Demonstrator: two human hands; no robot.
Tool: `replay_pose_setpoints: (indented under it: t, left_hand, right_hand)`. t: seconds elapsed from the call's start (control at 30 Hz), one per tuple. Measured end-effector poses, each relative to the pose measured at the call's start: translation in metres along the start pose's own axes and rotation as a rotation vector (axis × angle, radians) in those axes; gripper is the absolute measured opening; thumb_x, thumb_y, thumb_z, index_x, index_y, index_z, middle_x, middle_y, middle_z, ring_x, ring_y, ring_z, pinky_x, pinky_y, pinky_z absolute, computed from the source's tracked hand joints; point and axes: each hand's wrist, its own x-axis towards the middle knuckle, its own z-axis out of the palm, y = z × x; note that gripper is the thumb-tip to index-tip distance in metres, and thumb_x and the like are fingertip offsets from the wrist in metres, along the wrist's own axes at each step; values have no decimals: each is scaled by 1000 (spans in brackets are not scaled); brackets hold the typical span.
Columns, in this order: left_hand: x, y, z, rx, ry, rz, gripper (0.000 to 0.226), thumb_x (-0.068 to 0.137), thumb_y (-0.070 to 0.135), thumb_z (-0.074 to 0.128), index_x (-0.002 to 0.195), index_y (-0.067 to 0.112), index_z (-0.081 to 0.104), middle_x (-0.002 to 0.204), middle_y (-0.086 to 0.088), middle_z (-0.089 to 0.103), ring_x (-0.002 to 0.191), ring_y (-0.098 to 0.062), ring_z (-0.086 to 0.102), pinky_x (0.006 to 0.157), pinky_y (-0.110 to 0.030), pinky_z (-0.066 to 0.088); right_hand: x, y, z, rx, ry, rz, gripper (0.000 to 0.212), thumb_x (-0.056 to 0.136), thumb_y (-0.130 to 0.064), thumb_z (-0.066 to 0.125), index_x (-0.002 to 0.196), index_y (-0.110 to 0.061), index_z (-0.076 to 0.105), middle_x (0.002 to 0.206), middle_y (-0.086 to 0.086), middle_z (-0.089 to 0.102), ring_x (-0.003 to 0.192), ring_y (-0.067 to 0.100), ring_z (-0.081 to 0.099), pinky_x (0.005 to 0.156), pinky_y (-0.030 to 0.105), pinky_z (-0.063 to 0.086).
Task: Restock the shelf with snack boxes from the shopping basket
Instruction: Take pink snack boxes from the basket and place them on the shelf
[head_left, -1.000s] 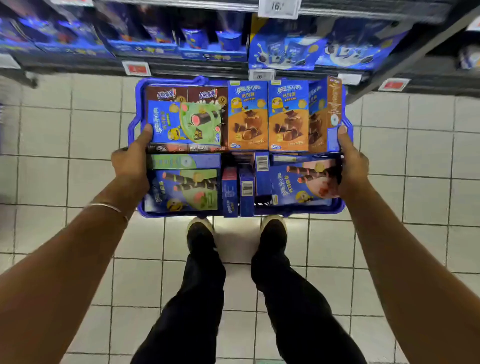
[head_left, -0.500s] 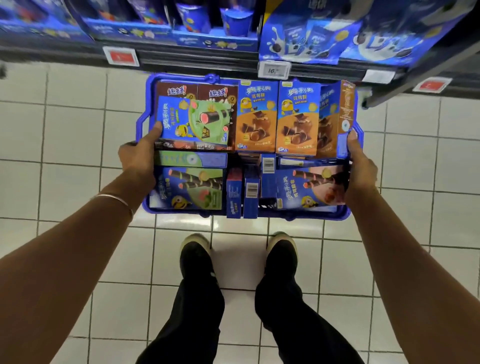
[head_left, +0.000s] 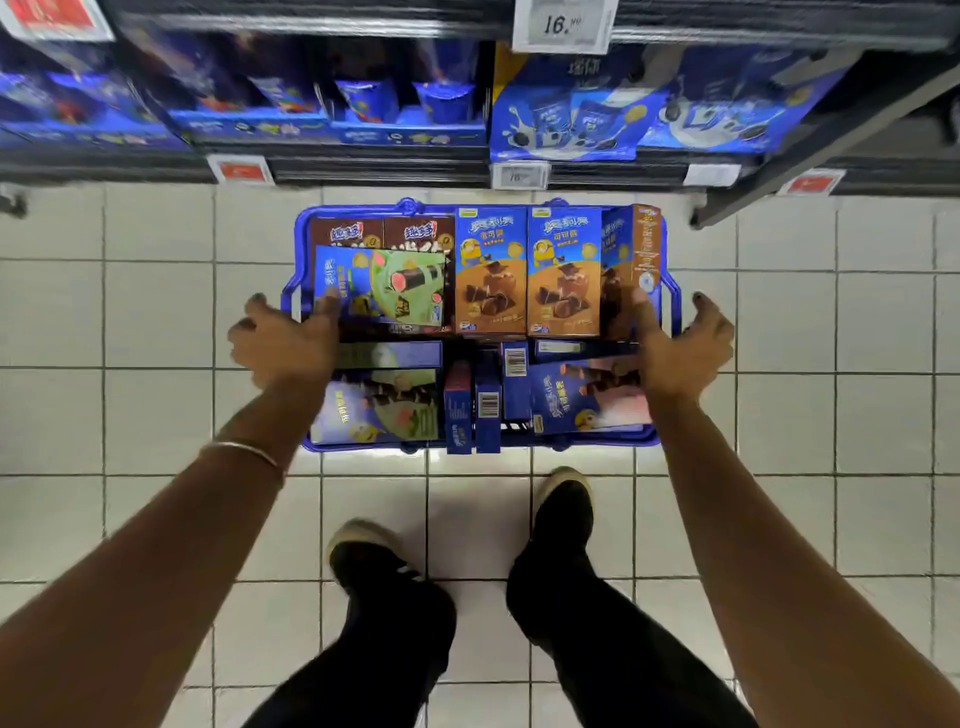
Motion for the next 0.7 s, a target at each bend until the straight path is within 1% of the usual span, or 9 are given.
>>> replay_pose_setpoints:
  t: [0.07,0.17,0.27,0.33,0.4,0.5,0.57,0.63,0.7]
  left_hand:
    - [-34,13,1,-67,58,239,78,89,44,78,149,4,47,148,-26,44,139,-42,41,110,-43,37]
    - [-76,19,20,-115,-16,530,64,90,29,80,140,-2,56,137,-24,51,131,-39,46,106,-42,43]
    - [-97,18,42,-128,-50,740,52,91,27,79,130,-2,62,129,-22,58,122,-37,52,100,-38,43]
    - [-99,14,53,-155,-54,869,47,91,24,77,127,-2,64,126,-22,60,118,-36,54,97,-31,38]
    - [-92,11,59,-183,-95,959,43,93,26,73,129,4,64,127,-16,60,121,-32,52,99,-28,34]
    - [-75,12,66,-298,-190,1033,31,97,32,68,122,15,66,121,-6,62,119,-27,55,103,-39,43]
    - [-62,16,72,-431,-256,1021,14,100,29,67,112,21,66,113,-3,67,111,-22,62,99,-43,50]
    - [-53,20,78,-559,-312,994,6,101,21,67,104,25,64,101,4,69,97,-5,66,88,-28,53]
    - [-48,21,83,-611,-363,1020,10,100,19,68,101,28,63,98,11,68,87,7,63,80,-15,49]
  right_hand:
    - [-4,-2,2,-35,-35,-93,79,85,-55,73,144,-9,48,144,15,47,133,33,43,105,39,37]
    - [-10,5,1,-43,-37,-143,78,84,-55,74,138,-3,50,134,19,53,126,34,46,99,32,34]
    - [-21,27,-2,-17,-53,2,81,79,-63,67,129,-1,54,124,21,60,117,38,56,97,44,45]
    - [-29,44,-2,-4,-190,76,79,71,-68,66,120,-6,62,116,17,69,111,37,64,95,49,52]
    - [-34,56,1,-2,-282,56,75,63,-71,68,111,-13,66,109,11,72,104,33,69,92,51,54]
    - [-38,67,11,-27,-156,-21,73,55,-71,70,104,-18,65,101,7,72,97,30,69,89,47,56]
    - [-40,68,18,98,-76,-40,71,50,-69,72,102,-21,68,97,3,74,95,28,71,89,46,57]
    - [-44,67,21,268,2,-54,64,50,-62,76,101,-25,69,96,2,76,91,26,72,88,49,58]
    - [-55,64,15,396,104,-89,51,53,-54,79,97,-29,72,92,2,75,81,21,71,82,50,59]
